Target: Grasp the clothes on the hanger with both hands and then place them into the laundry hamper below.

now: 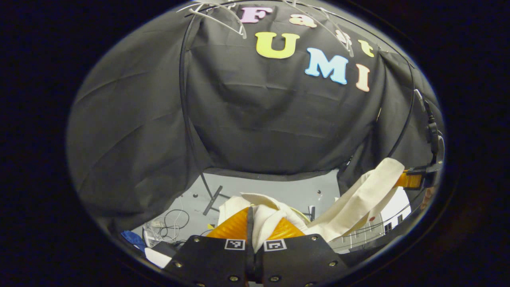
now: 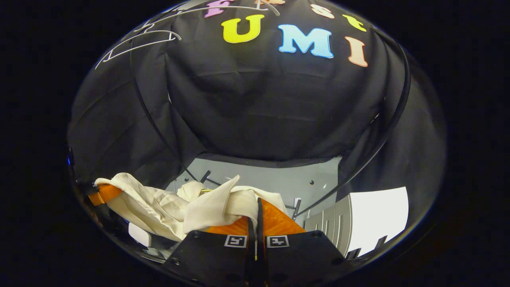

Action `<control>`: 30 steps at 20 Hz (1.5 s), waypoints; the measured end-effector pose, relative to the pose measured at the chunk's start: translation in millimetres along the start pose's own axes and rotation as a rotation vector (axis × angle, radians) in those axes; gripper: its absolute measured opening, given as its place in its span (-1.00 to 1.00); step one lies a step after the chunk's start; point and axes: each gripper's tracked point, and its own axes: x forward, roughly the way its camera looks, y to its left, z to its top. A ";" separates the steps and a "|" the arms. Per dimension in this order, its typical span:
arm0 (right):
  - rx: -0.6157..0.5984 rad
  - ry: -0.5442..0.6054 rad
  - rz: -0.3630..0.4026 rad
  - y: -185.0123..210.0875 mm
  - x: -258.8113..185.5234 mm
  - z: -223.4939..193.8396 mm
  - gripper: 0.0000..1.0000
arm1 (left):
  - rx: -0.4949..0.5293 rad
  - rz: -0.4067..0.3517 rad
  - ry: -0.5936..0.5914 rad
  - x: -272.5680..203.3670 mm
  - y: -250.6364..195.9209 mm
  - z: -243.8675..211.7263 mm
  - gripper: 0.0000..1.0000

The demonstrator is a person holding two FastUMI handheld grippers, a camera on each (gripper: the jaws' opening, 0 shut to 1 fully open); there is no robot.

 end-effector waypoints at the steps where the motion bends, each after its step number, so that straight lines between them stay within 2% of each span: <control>1: 0.004 0.014 0.000 2.1 -0.2 -5.9 -0.92 | 0.004 -0.002 0.008 2.7 -0.5 -2.0 -0.96; 6: 0.032 0.085 0.008 7.3 7.0 -17.5 -0.87 | 0.012 -0.007 0.048 12.0 2.1 -19.0 -0.96; 8: 0.044 0.114 0.038 17.6 10.8 -25.2 -0.80 | 0.021 -0.008 0.059 14.7 3.8 -21.5 -0.98; 9: 0.054 0.134 0.059 23.8 8.0 -32.4 -0.87 | 0.019 -0.014 0.071 15.7 2.3 -24.6 -0.98; 11: 0.064 0.180 0.078 26.6 5.5 -43.0 -0.54 | 0.011 -0.015 0.109 16.7 2.4 -37.5 -0.96; 12: 0.060 0.198 0.084 25.2 2.4 -47.0 -0.37 | 0.001 -0.012 0.131 15.1 2.0 -44.3 -0.78; 13: 0.050 0.212 0.091 26.4 -1.5 -55.8 -0.26 | -0.012 -0.012 0.147 14.0 1.3 -50.1 -0.72; 14: 0.043 0.223 0.126 31.1 -4.9 -57.3 -0.07 | -0.027 -0.014 0.160 11.3 -1.0 -51.0 -0.31; 16: 0.028 0.240 0.186 41.6 -5.4 -64.2 1.00 | -0.039 0.023 0.168 5.3 3.7 -51.3 0.52; 17: 0.021 0.234 0.207 44.4 -6.9 -63.6 0.86 | -0.037 0.050 0.172 3.3 7.5 -51.8 0.93; 18: 0.008 0.228 0.225 45.2 -10.0 -60.9 0.96 | -0.036 0.076 0.178 -4.0 9.9 -54.9 0.92; 21: -0.055 0.194 0.273 40.8 -27.6 -51.0 0.96 | -0.038 0.134 0.181 -20.2 10.6 -51.2 0.92; 23: -0.073 0.130 0.283 28.4 -36.6 -38.5 0.96 | -0.037 0.177 0.162 -35.9 6.5 -44.7 0.92; 27: -0.065 0.039 0.285 -13.1 -57.8 -20.8 0.96 | -0.064 0.248 0.115 -65.8 -22.6 -22.5 0.93; 30: -0.062 -0.028 0.240 -64.5 -72.3 -11.1 0.96 | -0.065 0.267 0.076 -81.7 -55.3 -7.2 0.93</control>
